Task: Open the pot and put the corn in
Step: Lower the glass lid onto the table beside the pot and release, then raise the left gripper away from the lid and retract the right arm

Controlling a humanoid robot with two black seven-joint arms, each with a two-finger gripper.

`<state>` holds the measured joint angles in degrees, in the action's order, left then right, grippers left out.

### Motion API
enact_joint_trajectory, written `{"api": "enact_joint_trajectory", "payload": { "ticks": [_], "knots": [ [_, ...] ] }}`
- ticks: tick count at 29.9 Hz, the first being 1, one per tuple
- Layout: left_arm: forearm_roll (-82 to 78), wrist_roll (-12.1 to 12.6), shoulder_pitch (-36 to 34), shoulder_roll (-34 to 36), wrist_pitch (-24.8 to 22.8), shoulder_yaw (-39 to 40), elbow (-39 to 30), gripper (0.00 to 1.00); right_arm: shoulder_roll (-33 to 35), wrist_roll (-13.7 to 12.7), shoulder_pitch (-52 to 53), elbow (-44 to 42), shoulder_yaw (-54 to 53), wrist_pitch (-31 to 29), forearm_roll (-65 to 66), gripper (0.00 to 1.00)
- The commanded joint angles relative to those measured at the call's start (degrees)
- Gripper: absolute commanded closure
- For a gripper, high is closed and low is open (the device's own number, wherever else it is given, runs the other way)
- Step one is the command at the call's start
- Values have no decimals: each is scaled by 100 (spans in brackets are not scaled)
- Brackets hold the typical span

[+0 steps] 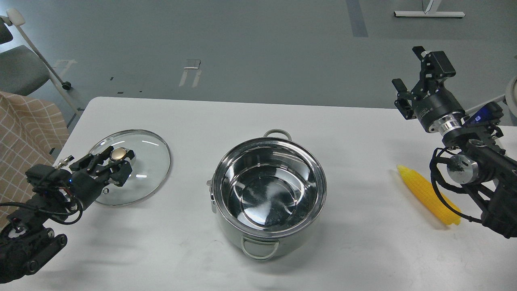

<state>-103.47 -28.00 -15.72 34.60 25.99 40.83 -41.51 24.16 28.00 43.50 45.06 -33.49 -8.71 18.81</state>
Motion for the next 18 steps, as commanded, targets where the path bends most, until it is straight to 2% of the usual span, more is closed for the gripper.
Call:
{"api": "enact_joint_trajectory", "payload": {
  "ticks": [1,4,8,9,11,12,14,16,17,18],
  "knots": [
    [29,0,-1,-6,-6,-5,2,24,9,0,0,2,1,1,0,1],
    [90,0,-53,12,-41,21,-15,17,9,0,0,2,1,1,0,1],
    [607,0,-272,82,-147,83,-129,17,62,0,27,2,1,1,0,1],
    [1000,0,-534,169,-260,74,-217,17,97,0,53,2,1,1,0,1],
    [1696,0,-940,450,-690,39,-410,17,167,0,97,20,18,-8,17,1],
    [2186,0,-1150,608,-1144,65,-515,17,263,0,114,64,27,-17,96,1],
    [2715,0,-1388,706,-1612,100,-595,16,395,0,150,143,27,-17,289,1],
    [3968,0,-1888,811,-2524,109,-727,16,737,0,211,388,141,-17,893,1],
    [4288,0,-1995,838,-2729,109,-736,16,835,0,229,467,220,-8,1070,1],
    [4892,0,-2179,873,-3148,118,-754,16,1070,0,281,642,403,1,1455,1]
  ]
}}
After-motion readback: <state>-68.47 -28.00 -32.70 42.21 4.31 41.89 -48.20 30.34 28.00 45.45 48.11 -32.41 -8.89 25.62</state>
